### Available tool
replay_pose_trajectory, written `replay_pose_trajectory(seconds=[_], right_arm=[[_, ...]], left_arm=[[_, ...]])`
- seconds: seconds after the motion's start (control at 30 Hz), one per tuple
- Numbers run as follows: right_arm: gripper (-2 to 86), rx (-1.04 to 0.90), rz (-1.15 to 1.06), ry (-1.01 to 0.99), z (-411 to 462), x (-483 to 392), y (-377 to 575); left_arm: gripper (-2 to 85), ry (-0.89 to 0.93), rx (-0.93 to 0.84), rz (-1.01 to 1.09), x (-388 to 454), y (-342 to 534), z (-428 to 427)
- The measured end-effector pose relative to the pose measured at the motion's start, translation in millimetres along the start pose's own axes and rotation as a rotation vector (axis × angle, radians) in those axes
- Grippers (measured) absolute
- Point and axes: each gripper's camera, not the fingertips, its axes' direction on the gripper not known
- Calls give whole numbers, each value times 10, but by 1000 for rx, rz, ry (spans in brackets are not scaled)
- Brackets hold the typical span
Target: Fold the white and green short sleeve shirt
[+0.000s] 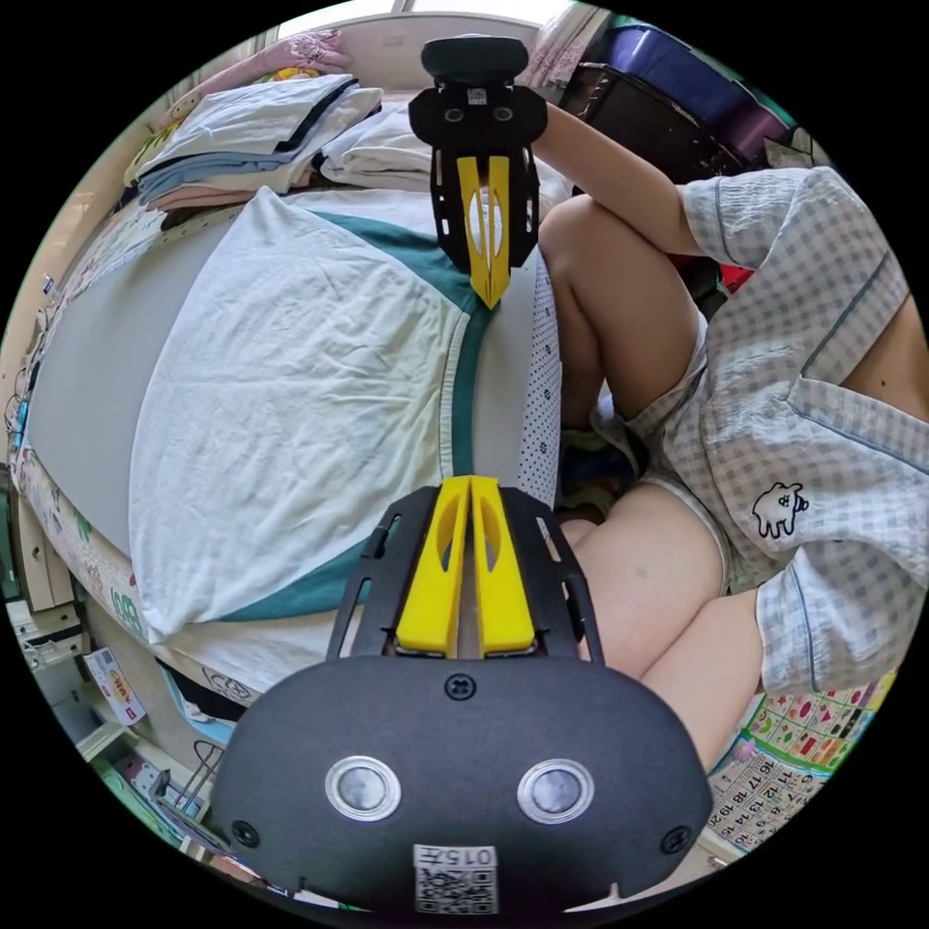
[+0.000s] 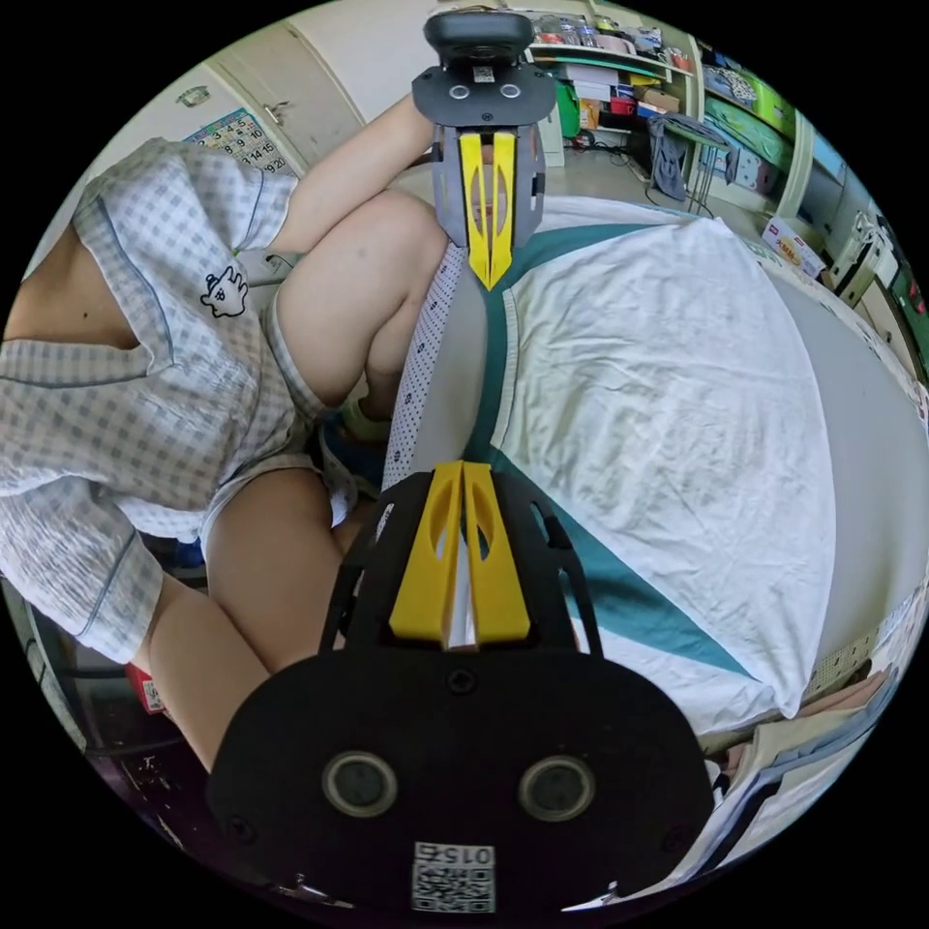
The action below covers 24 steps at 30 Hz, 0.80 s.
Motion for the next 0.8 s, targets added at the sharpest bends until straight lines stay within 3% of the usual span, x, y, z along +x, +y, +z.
replay_pose_trajectory(seconds=[0.2,0.43,0.8], right_arm=[[45,201,35,102,-794,-57,-4],[63,1,-11,121,-884,-252,-269],[49,-46,43,119,-1545,-396,-85]], left_arm=[[54,-3,126,25,33,-112,-219],[54,-40,13,23,-3,-380,-9],[8,-32,18,1,-86,-416,-45]])
